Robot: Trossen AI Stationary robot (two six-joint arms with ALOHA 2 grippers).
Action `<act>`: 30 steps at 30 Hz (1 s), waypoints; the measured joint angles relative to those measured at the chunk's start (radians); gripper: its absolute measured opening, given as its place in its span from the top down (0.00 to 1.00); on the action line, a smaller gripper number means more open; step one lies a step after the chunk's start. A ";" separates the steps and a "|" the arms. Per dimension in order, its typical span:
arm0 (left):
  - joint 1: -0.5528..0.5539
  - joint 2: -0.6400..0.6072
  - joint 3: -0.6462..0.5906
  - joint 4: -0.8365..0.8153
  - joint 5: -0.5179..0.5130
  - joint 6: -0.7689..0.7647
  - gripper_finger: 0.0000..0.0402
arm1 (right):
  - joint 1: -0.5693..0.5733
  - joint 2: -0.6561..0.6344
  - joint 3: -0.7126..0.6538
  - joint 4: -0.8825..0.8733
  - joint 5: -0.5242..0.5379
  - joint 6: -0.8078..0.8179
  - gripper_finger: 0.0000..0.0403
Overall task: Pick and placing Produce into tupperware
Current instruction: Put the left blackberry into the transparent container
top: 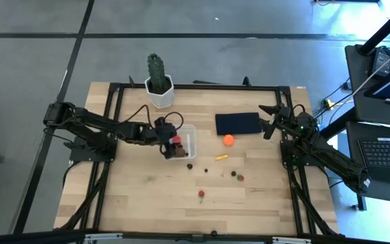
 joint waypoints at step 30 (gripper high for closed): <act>-0.266 0.288 0.002 0.540 0.160 0.194 0.23 | 0.000 0.000 0.000 0.000 0.000 0.003 0.16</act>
